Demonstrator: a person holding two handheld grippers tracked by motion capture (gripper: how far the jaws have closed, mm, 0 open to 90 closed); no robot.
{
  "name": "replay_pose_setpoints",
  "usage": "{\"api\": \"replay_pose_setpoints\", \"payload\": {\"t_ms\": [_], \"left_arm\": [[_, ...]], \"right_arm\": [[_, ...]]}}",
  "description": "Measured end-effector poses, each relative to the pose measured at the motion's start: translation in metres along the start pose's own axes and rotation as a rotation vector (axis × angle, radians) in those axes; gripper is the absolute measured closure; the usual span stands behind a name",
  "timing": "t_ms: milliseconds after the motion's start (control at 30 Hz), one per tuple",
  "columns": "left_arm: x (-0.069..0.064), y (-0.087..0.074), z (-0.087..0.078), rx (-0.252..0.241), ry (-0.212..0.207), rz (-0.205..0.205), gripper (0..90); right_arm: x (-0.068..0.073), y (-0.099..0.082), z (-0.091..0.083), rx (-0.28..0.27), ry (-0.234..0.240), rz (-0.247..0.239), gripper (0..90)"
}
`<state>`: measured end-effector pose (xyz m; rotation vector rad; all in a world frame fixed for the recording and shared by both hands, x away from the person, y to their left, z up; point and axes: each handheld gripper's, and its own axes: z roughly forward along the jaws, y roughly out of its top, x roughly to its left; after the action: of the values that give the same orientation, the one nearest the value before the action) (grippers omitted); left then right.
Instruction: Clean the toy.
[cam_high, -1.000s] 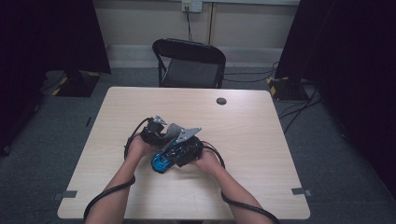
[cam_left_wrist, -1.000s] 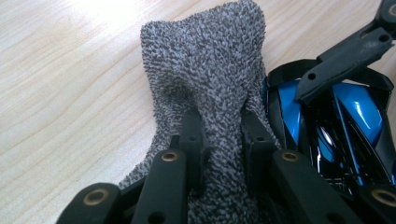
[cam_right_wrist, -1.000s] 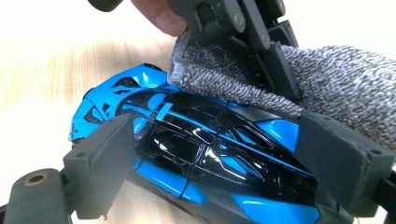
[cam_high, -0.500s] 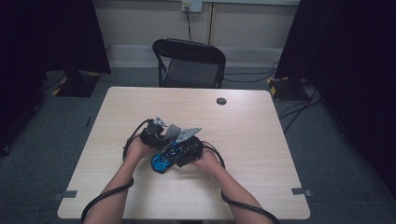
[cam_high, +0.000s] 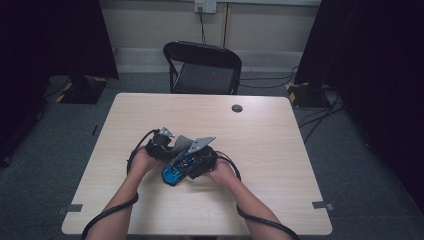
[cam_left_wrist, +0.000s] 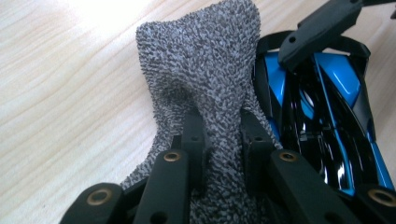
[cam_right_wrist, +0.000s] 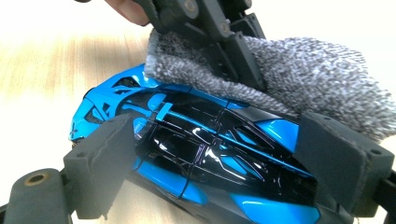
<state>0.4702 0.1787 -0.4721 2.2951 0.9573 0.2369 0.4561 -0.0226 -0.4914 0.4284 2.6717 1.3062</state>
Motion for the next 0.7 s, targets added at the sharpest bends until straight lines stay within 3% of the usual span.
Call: {"api": "replay_pose_setpoints", "payload": {"t_ms": [433,700], "left_arm": [[0.000,-0.013,-0.010,-0.005,0.002,-0.030,75.8],[0.001,-0.020,-0.018,0.009,0.007,-0.022,75.8]], "right_arm": [[0.002,0.001,0.001,0.005,0.002,-0.004,12.5],[0.002,0.002,0.001,0.008,0.002,-0.004,12.5]]}}
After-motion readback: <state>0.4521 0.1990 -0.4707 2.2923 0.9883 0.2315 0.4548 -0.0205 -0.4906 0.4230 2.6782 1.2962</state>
